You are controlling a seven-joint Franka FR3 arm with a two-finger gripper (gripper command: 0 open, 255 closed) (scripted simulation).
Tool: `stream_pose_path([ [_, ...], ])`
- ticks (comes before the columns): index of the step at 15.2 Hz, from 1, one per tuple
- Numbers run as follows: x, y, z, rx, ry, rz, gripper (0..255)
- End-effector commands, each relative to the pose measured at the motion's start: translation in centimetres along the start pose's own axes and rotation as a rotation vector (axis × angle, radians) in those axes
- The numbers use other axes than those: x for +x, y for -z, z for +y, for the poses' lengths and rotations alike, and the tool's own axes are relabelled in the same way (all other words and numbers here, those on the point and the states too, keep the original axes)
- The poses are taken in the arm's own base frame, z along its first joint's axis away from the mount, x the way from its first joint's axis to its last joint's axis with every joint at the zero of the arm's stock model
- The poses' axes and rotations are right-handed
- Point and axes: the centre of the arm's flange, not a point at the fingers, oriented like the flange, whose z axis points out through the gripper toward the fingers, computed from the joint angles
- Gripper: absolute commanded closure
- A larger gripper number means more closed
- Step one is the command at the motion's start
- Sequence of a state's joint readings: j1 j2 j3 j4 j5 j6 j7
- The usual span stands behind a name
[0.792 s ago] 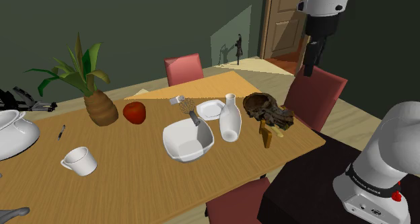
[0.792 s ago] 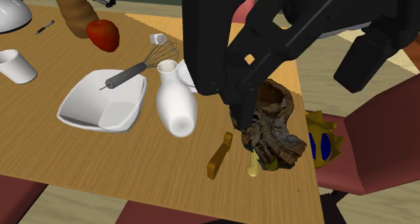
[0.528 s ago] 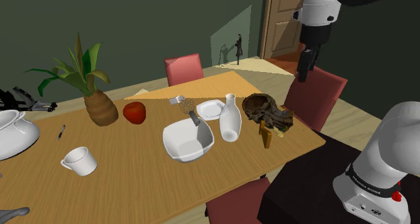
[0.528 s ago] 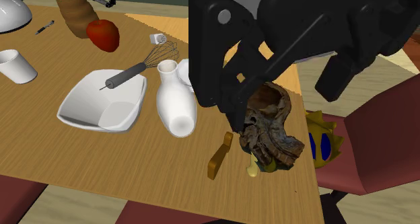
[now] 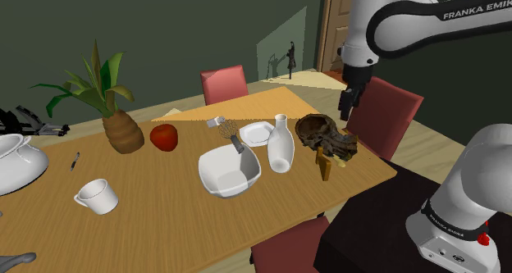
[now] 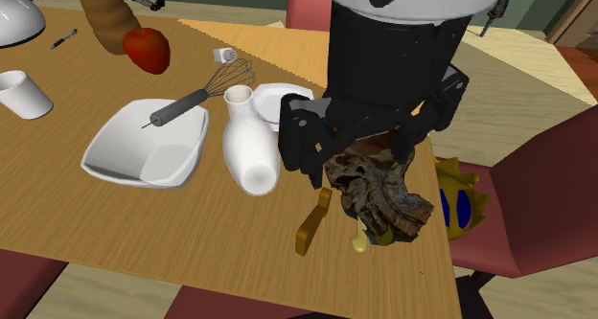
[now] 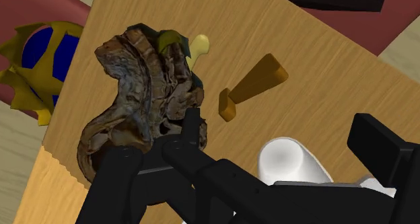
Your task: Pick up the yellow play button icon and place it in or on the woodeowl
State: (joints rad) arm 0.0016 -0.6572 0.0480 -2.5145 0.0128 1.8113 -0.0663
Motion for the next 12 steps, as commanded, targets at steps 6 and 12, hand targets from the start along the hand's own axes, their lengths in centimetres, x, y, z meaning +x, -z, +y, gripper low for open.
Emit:
stream_pose_path([
  [6, 4.1, -8.2, 0.7, 0.014, -0.018, 0.024, 0],
  [12, 7.9, -15.0, 1.3, 0.026, -0.033, 0.042, 0],
])
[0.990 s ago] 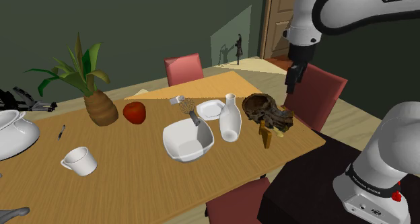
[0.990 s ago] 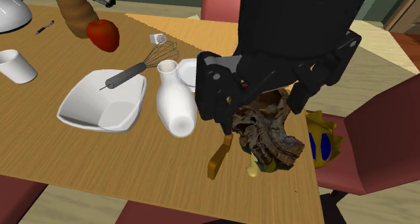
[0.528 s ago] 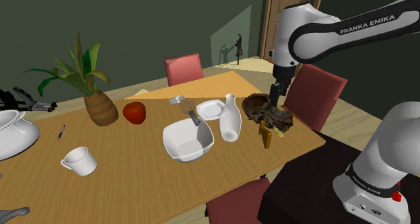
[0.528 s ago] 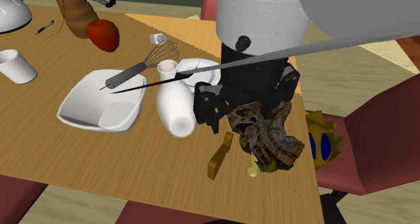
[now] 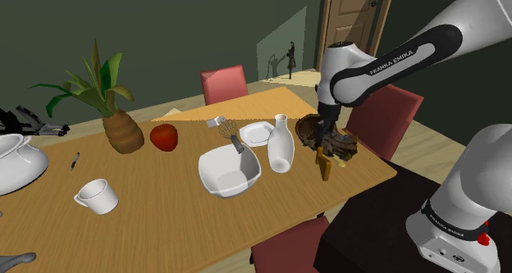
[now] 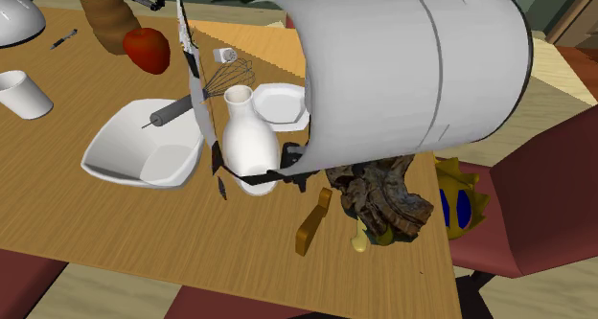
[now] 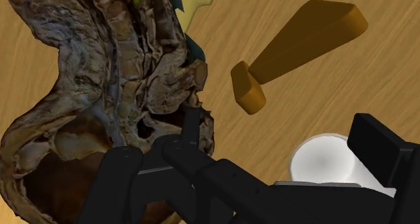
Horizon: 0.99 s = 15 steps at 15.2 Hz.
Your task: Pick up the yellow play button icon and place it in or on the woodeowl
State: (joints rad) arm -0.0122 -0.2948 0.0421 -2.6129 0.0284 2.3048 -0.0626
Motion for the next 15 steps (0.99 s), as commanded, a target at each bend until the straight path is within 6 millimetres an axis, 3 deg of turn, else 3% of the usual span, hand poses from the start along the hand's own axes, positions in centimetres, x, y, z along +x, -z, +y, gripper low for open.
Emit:
stream_pose_path([
  [1, 1.2, -1.8, 0.2, 0.003, -0.005, 0.010, 0],
  [9, 1.2, -5.8, 0.2, 0.003, -0.005, 0.010, 0],
  [15, 1.2, -5.8, 0.2, 0.003, -0.005, 0.010, 0],
])
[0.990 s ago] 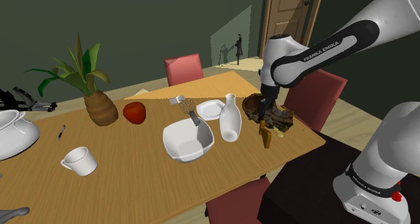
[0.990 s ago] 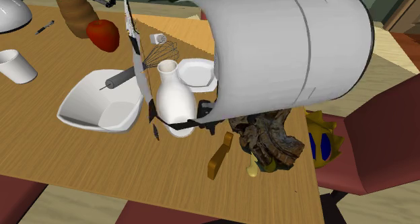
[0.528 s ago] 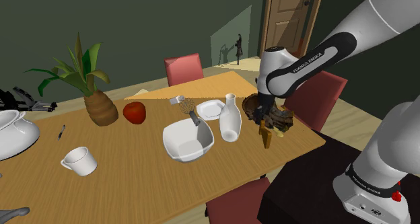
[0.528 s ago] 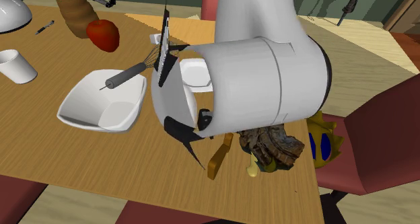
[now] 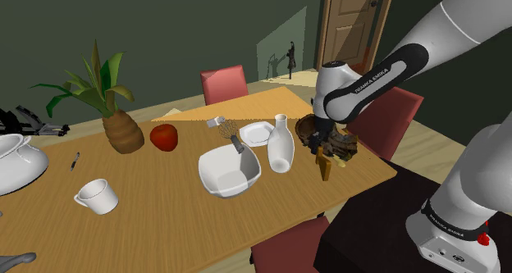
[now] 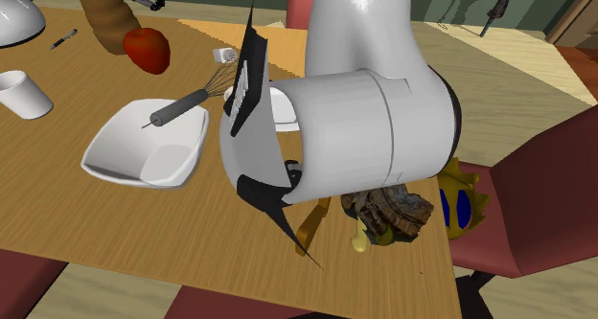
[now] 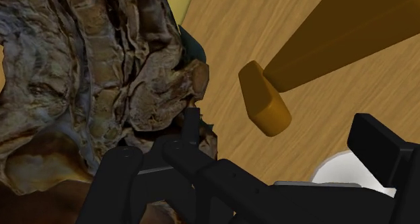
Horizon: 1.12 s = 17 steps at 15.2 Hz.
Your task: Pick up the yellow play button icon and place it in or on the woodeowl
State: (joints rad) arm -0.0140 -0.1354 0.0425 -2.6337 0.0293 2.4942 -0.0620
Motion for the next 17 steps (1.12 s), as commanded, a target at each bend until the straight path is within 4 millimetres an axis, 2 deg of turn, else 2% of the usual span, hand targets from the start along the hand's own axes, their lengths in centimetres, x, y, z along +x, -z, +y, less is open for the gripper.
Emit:
stream_pose_path([
  [1, 0.0, 0.0, 0.0, 0.000, 0.000, 0.000, 0],
  [2, 0.0, 0.0, 0.0, 0.000, 0.000, 0.000, 255],
  [11, 0.0, 0.0, 0.0, 0.000, 0.000, 0.000, 255],
  [17, 0.0, 3.2, 0.0, 0.000, 0.000, 0.000, 255],
])
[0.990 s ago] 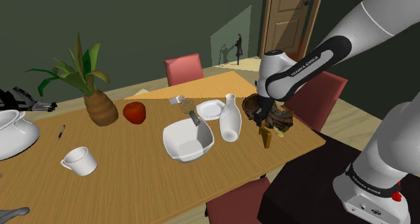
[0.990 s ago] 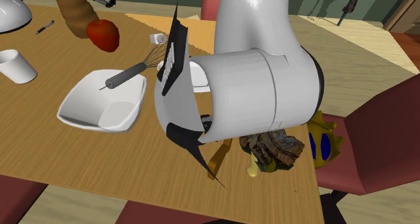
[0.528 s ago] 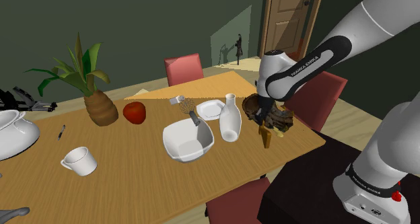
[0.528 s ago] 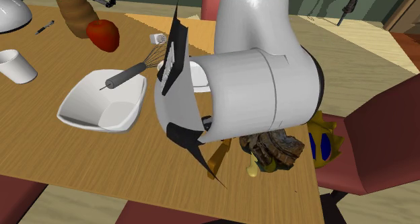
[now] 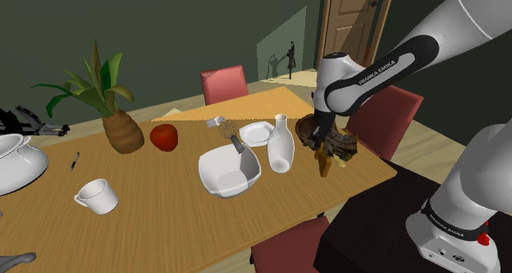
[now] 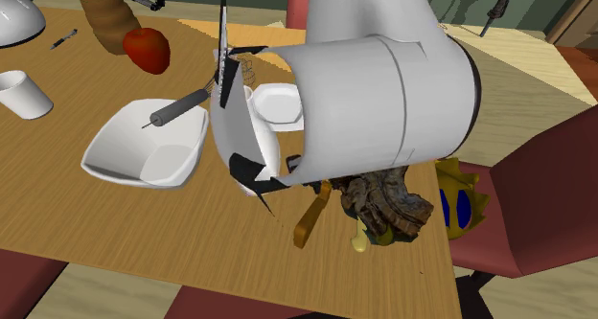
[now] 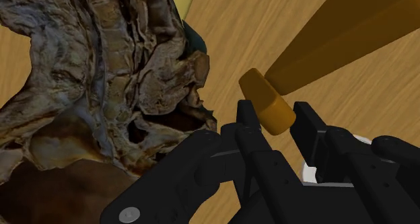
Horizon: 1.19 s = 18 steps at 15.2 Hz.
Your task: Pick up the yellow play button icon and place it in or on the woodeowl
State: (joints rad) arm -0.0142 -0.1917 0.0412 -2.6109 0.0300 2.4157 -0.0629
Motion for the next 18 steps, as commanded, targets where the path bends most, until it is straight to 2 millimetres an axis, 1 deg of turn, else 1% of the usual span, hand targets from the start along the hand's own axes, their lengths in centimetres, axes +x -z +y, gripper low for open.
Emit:
stream_pose_path([
  [1, -0.1, 1.1, -0.1, 0.000, 0.000, -0.001, 255],
  [18, -0.1, 10.1, -0.2, 0.000, 0.000, -0.001, 255],
])
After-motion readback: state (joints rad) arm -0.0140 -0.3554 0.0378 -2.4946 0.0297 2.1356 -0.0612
